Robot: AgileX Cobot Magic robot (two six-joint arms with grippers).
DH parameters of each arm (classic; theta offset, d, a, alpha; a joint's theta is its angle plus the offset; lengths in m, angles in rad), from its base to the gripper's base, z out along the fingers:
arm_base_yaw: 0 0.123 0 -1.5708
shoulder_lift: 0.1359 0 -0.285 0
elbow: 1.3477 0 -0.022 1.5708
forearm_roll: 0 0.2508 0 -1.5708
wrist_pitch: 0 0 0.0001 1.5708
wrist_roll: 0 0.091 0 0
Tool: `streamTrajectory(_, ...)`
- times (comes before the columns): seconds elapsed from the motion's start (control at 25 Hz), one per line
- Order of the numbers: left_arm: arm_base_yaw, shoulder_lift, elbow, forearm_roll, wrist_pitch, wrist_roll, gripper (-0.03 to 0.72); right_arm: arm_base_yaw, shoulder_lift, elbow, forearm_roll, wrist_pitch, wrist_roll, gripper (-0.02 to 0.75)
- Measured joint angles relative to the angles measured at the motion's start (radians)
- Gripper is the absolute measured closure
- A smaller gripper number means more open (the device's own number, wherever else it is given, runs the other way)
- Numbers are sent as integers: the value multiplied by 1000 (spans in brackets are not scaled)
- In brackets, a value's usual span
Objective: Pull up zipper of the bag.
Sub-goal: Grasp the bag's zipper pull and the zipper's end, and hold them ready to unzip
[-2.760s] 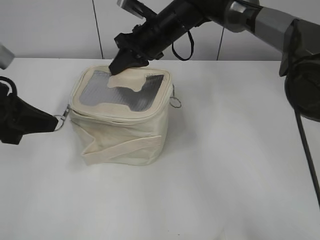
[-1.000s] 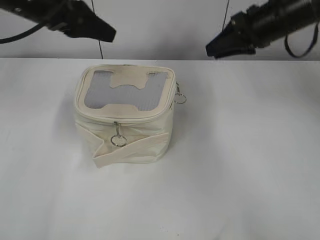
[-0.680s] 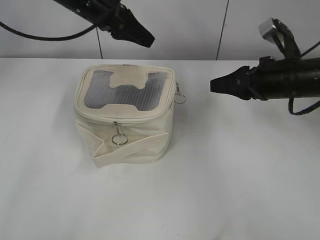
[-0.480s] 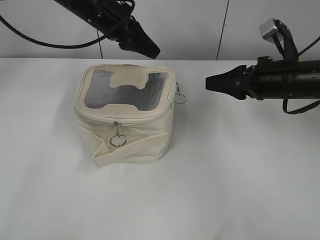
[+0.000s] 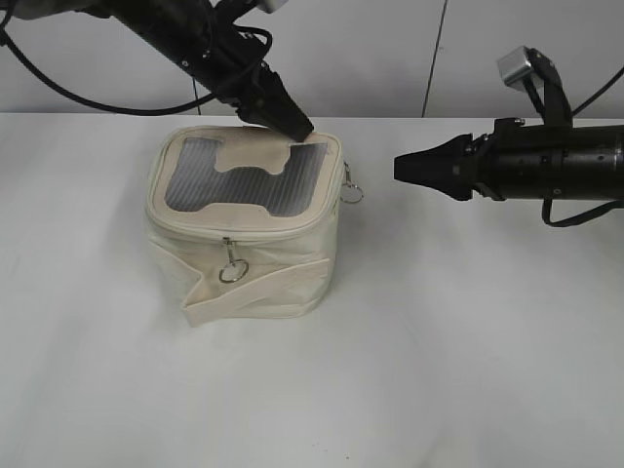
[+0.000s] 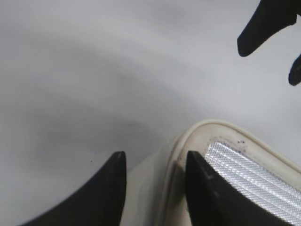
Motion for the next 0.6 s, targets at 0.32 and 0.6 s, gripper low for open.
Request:
streamTrajectory(0.32,-15,0,-3,56,6,-19,591,60,1,0,12,-42,-45,325)
streamTrajectory(0.6,-17,0,-3,60,10,-19,664,81,2,0,16,-98,-223,325)
